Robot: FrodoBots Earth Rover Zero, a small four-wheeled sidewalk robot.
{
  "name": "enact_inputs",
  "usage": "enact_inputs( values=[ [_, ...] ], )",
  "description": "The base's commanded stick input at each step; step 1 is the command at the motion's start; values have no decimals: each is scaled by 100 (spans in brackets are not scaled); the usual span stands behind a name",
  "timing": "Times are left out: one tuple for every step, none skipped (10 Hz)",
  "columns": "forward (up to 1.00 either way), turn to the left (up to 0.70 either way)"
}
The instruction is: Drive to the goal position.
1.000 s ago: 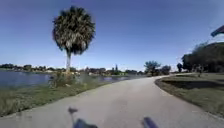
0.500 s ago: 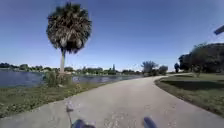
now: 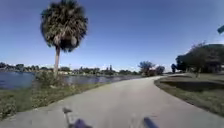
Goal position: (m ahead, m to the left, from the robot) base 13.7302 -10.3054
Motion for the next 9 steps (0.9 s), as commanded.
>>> enact_inputs(
  values=[
    [85,0],
    [85,0],
    [85,0],
    [85,0],
    [85,0],
    [85,0],
    [85,0],
    [85,0],
    [85,0]
  ],
)
